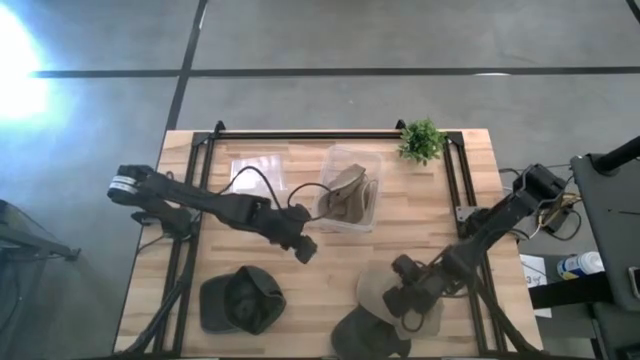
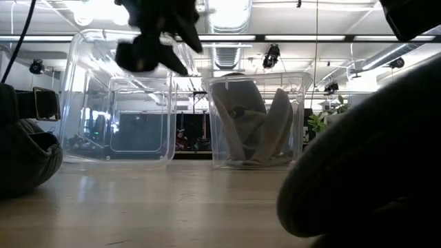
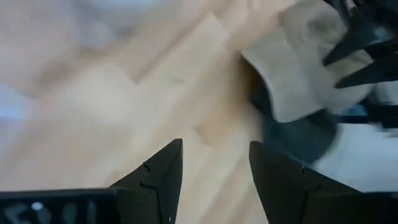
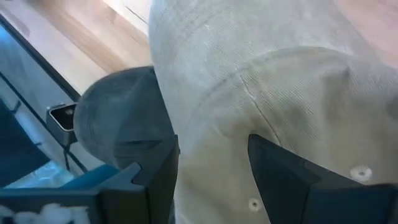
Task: Pick & Place hat
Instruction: Adjust the left transparent bin on the table
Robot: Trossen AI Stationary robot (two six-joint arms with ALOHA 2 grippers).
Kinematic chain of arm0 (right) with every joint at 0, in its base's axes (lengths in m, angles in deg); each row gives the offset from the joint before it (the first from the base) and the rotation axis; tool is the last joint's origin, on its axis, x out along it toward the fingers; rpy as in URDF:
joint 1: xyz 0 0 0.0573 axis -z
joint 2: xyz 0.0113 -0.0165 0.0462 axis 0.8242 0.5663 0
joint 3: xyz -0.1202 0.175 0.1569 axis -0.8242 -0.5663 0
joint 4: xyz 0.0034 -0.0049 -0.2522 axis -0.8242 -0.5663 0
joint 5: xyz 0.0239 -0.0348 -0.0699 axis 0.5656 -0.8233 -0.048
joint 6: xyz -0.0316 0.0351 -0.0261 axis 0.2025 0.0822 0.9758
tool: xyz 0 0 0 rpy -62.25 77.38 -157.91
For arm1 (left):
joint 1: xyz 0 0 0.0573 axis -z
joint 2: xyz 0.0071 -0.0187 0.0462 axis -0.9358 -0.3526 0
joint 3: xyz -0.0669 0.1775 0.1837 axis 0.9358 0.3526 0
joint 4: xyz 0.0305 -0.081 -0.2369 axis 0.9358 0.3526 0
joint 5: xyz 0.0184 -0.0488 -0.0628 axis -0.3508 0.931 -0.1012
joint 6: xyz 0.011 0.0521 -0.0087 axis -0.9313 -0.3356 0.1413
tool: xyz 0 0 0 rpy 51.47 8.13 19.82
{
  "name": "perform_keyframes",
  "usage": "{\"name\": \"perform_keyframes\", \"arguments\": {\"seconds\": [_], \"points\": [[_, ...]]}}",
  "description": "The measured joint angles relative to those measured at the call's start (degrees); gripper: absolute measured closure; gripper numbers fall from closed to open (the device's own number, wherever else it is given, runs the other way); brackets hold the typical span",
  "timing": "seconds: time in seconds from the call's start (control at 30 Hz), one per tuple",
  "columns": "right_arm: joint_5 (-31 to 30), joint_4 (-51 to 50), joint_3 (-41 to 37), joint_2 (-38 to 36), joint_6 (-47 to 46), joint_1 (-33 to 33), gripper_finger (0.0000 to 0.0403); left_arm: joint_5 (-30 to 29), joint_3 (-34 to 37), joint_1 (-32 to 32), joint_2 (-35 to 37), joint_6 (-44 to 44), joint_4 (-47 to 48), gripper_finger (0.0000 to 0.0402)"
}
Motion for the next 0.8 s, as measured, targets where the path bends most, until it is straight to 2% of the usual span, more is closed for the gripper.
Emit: {"name": "perform_keyframes", "arguments": {"seconds": [0.13, 0.33, 0.43, 0.5, 0.6, 0.7, 0.8], "points": [[-1.0, -0.1, 0.0, 0.8, 0.9, -0.5, 0.0213, -12.3, -10.1, 2.4, 0.0, -2.0, 18.0, 0.0223], [-1.1, -0.1, 0.0, 1.1, 3.7, -0.5, 0.0213, -34.6, -23.8, 8.5, 0.0, 5.7, 43.2, 0.0223], [-1.1, -0.2, 0.0, 1.1, 4.9, -0.4, 0.0213, -42.3, -29.5, 10.8, 0.0, 7.9, 52.4, 0.0223], [-1.1, -0.2, -0.2, 1.1, 5.3, -0.4, 0.0213, -45.4, -32.0, 12.5, 0.0, 2.8, 54.4, 0.0223], [-1.1, -0.3, -0.4, 1.1, 5.5, -0.4, 0.0213, -46.7, -33.1, 16.3, 0.0, -13.6, 54.5, 0.0223], [-1.0, -0.3, -0.8, 1.1, 6.2, -0.4, 0.0213, -46.5, -31.4, 19.3, -0.4, -27.9, 56.0, 0.0223], [-1.0, -0.4, -1.2, 1.1, 6.2, -0.4, 0.0213, -48.2, -28.2, 20.4, -0.8, -34.3, 59.8, 0.0223]]}}
